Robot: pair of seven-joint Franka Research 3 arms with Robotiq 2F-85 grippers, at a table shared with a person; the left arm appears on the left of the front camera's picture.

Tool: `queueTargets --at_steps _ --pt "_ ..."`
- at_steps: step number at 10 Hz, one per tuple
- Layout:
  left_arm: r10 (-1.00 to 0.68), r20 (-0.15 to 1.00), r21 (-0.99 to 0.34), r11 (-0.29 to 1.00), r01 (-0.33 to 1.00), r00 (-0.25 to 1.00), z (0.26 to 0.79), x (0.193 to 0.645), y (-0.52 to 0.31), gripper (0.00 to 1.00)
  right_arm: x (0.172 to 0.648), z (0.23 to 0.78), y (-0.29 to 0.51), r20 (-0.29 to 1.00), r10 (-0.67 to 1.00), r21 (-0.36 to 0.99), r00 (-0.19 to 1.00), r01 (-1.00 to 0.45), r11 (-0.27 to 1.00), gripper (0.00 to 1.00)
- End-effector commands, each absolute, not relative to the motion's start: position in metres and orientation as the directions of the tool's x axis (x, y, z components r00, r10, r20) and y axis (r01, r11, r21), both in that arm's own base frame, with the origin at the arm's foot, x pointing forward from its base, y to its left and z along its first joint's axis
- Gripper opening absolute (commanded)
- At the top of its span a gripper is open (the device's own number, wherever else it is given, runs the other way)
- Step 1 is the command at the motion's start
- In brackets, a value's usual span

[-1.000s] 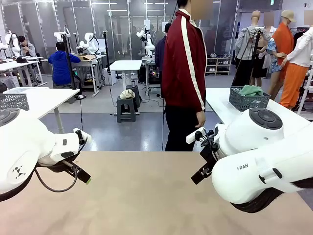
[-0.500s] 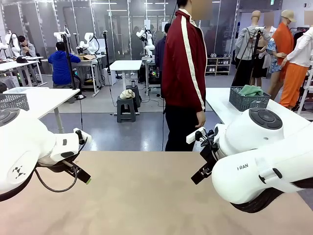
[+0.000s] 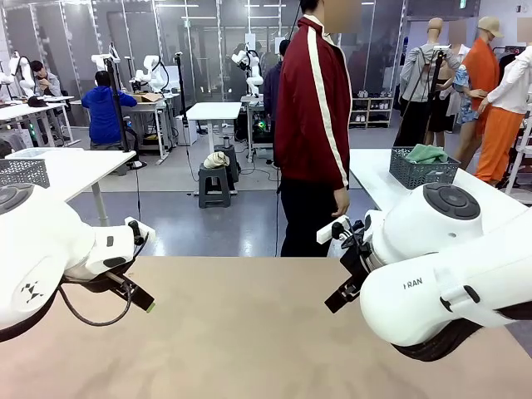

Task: Fold the towels and place them in the basket.
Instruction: When a person lays out a Towel with hook on the table, fold it in half twice.

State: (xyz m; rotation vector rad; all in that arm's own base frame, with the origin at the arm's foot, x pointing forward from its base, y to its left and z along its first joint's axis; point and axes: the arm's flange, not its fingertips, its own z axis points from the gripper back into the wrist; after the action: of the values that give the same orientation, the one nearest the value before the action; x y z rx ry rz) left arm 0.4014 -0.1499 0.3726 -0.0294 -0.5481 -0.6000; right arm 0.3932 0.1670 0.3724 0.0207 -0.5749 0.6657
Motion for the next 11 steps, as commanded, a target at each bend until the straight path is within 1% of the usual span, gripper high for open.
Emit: queueTargets --at_steps 1,3,4,6,8,9,11 --pt "-0.518 0.519 0.122 0.832 0.541 0.679 0.387 0.401 -0.142 1.00 0.390 0.386 0.162 0.505 0.588 -0.158 0.632 -0.602 0.783 1.00" --pt "-0.497 0.544 0.099 0.838 0.536 0.676 0.420 0.404 -0.117 1.00 0.379 0.423 0.148 0.513 0.594 -0.146 0.620 -0.618 0.772 1.00" --pt "-0.495 0.562 0.113 0.840 0.531 0.663 0.442 0.405 -0.100 1.00 0.370 0.446 0.140 0.517 0.597 -0.155 0.613 -0.619 0.770 1.00" --pt "-0.498 0.595 0.124 0.832 0.541 0.630 0.486 0.400 -0.068 1.00 0.342 0.505 0.123 0.535 0.587 -0.150 0.608 -0.615 0.774 1.00" --pt "-0.501 0.616 0.133 0.827 0.547 0.608 0.537 0.381 -0.050 1.00 0.307 0.559 0.107 0.576 0.541 -0.140 0.613 -0.579 0.804 1.00" --pt "-0.515 0.616 0.155 0.821 0.549 0.596 0.564 0.368 -0.045 1.00 0.291 0.578 0.100 0.594 0.519 -0.141 0.615 -0.555 0.820 1.00" --pt "-0.526 0.624 0.160 0.810 0.565 0.578 0.579 0.357 -0.045 1.00 0.280 0.589 0.094 0.608 0.515 -0.154 0.604 -0.546 0.823 1.00"
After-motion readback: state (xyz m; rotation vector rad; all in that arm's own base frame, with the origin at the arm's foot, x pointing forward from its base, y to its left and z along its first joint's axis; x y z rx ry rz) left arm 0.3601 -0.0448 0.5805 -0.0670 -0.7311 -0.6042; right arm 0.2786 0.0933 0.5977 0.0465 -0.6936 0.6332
